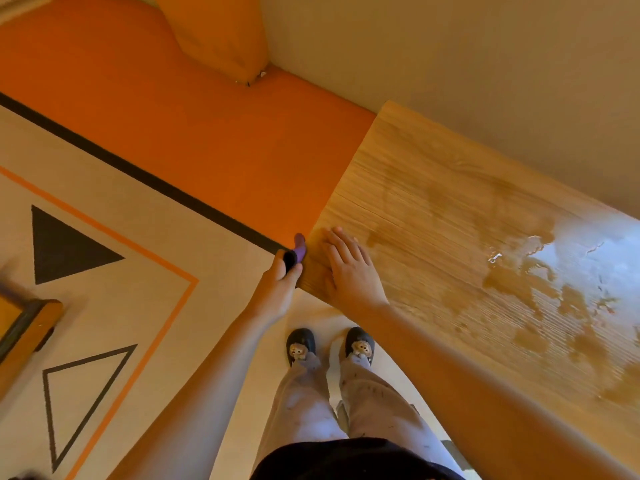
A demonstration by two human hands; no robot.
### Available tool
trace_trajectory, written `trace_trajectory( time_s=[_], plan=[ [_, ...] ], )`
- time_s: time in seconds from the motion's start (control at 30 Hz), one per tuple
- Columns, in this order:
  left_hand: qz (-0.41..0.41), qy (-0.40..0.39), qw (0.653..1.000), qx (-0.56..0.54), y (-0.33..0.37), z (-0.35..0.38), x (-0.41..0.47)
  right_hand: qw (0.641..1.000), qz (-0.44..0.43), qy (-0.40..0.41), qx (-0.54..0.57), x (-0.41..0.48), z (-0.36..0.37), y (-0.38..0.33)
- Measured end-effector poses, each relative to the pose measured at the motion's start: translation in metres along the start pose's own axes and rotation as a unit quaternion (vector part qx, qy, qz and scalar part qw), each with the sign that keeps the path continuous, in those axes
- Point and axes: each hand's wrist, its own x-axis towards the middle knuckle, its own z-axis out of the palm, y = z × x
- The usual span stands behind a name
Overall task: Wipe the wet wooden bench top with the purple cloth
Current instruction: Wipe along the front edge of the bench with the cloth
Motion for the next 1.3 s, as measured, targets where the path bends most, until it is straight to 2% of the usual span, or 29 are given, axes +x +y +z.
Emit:
trace_trajectory(
  time_s=[0.27, 0.43, 0.6, 0.73, 1.0, 1.1, 1.3],
  plan=[
    [0.022, -0.031, 0.999, -0.034, 0.049, 0.009, 0.046, 0.998, 0.025, 0.026, -0.047, -0.001, 0.012, -0.002],
    [0.035, -0.075, 0.996, -0.041, 0.027, -0.001, 0.039, 0.998, 0.029, 0.036, -0.046, -0.004, 0.023, -0.011],
    [-0.013, -0.138, 0.987, -0.076, -0.009, -0.015, 0.027, 0.997, 0.029, 0.025, -0.065, -0.003, 0.023, -0.007],
    [-0.012, -0.127, 0.987, -0.094, 0.01, -0.012, 0.034, 0.997, 0.029, 0.037, -0.066, -0.002, 0.025, -0.009],
    [0.024, -0.088, 0.996, -0.017, 0.101, 0.016, 0.103, 0.997, 0.018, 0.05, -0.064, -0.001, 0.025, -0.006],
    [0.033, -0.093, 0.995, -0.021, 0.101, 0.018, 0.106, 0.997, 0.016, 0.049, -0.055, 0.0, 0.027, -0.005],
    [-0.007, -0.103, 0.991, -0.089, 0.068, 0.006, 0.067, 0.998, 0.024, 0.052, -0.026, 0.0, 0.024, -0.004]
  ],
)
